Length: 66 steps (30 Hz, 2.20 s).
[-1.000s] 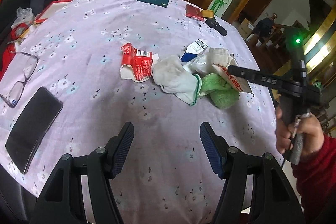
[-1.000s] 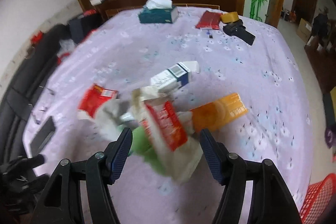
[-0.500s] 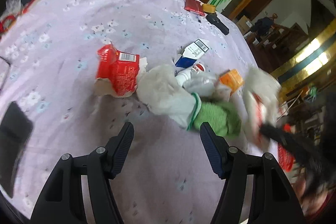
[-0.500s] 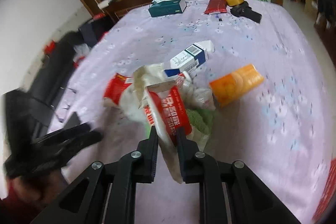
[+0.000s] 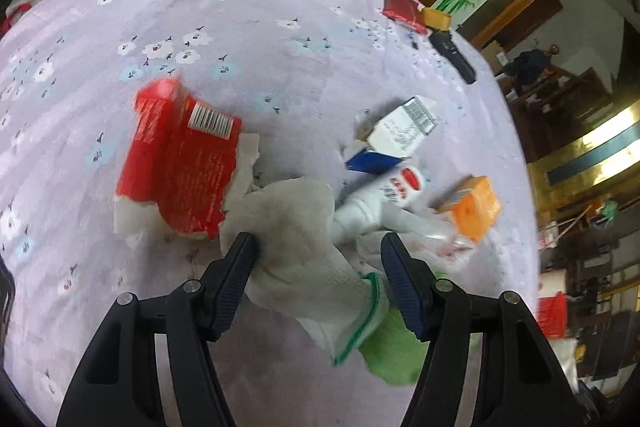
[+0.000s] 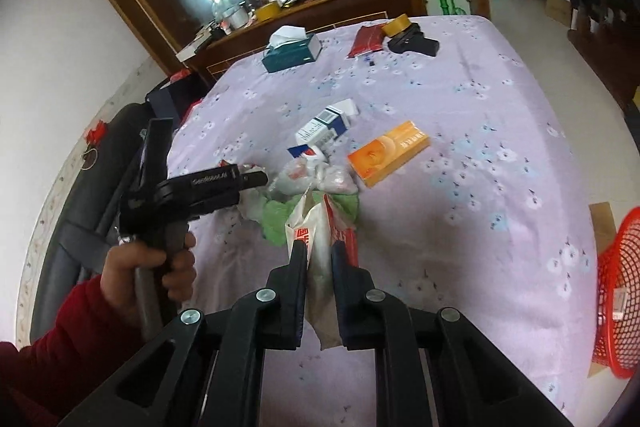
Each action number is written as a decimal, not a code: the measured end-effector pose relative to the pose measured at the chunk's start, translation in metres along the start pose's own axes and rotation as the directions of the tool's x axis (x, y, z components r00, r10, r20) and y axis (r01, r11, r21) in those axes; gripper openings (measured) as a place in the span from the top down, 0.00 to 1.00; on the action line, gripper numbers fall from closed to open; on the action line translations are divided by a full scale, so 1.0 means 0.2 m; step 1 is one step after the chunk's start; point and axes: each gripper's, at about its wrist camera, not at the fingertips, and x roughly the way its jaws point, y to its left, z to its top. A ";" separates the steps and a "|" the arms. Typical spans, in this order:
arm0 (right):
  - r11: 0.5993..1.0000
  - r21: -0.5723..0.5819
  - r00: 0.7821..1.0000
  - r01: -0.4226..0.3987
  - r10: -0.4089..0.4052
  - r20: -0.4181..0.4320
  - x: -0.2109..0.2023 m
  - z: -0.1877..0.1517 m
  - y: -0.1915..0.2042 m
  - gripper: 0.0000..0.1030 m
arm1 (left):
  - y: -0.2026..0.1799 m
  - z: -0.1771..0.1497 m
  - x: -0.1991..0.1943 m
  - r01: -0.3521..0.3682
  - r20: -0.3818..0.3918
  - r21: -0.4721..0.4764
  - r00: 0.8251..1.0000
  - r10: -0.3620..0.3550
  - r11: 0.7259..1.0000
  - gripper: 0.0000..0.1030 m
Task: Collect trash
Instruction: 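Grasp the white-and-red paper bag with the right tool while the left tool reaches the white cloth, then grasp the white cloth with the left tool while the right tool lifts the red-and-white wipe pack, then carry the white cloth and wipe pack over the red wastebasket with both tools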
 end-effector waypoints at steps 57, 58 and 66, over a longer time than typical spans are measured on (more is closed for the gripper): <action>0.994 0.068 0.997 0.081 -0.080 -0.012 -0.10 -0.28 -0.19 0.63 | -0.58 -0.67 -0.55 0.045 0.141 0.433 0.983 -0.117 0.900 0.83; 0.993 0.080 0.996 0.084 -0.084 0.001 -0.13 -0.28 -0.20 0.63 | -0.61 -0.68 -0.56 0.049 0.140 0.442 0.982 -0.123 0.896 0.83; 0.982 0.146 0.990 0.117 -0.127 0.066 -0.34 -0.32 -0.29 0.63 | -0.79 -0.74 -0.56 0.083 0.122 0.501 0.979 -0.164 0.861 0.83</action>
